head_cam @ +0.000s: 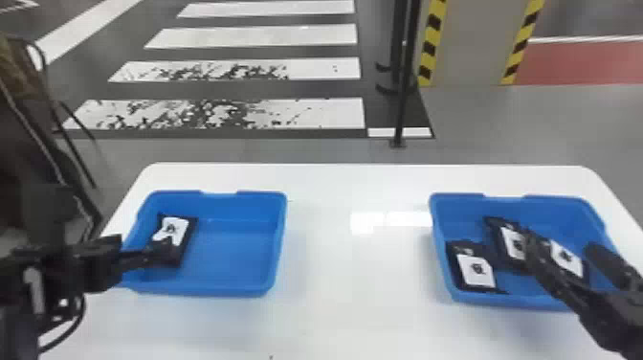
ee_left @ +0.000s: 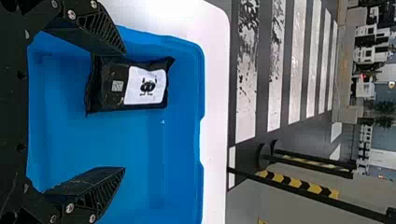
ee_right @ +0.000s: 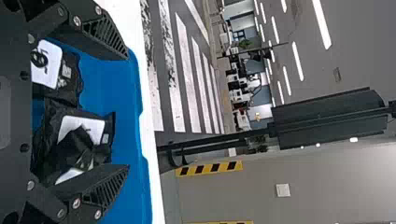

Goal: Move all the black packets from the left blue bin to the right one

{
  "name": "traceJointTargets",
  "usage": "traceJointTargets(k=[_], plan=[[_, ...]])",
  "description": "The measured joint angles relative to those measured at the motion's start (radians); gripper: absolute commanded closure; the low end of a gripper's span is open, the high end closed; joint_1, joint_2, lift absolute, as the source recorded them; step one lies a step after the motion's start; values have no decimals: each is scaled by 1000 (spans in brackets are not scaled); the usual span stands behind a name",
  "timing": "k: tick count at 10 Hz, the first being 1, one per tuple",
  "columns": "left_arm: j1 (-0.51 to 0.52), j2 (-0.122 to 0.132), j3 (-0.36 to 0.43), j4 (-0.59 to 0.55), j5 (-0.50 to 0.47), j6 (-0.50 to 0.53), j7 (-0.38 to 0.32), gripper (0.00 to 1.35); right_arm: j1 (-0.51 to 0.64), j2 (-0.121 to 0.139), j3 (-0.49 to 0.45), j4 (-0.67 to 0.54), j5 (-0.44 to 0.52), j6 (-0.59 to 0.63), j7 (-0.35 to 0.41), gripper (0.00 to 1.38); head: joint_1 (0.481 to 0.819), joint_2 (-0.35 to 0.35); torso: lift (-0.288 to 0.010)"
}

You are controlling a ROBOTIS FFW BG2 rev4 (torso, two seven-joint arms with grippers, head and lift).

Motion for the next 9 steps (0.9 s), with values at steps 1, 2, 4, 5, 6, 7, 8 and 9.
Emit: traceJointTargets(k=[1,2,4,5,6,7,8,9], plan=[[-32,5,-5,36,-18,5,5,171,46,6,28,-38,-24,-3,1,153,695,140,-140],[-65,12,-16,76,-33,11,9,171,80,7,61,-59,-59,-4,2,154,695,179,-140],[-151,28,-57,189,-69,30,13,174,112,7,112,-70,-114,-3,14,154,695,231,-140],[-182,31,-76,227,-86,43,17,173,113,8,118,-62,-124,-1,20,154,695,232,-140],[-212,32,-95,265,-105,60,26,174,115,8,121,-54,-134,1,27,154,695,236,-140],[-235,33,-111,304,-113,65,27,174,116,8,126,-48,-144,4,29,154,695,235,-140],[-257,37,-131,343,-122,72,30,174,116,8,133,-42,-157,8,30,154,695,235,-140],[-280,40,-150,374,-127,84,33,174,116,9,140,-36,-169,13,31,154,695,236,-140]])
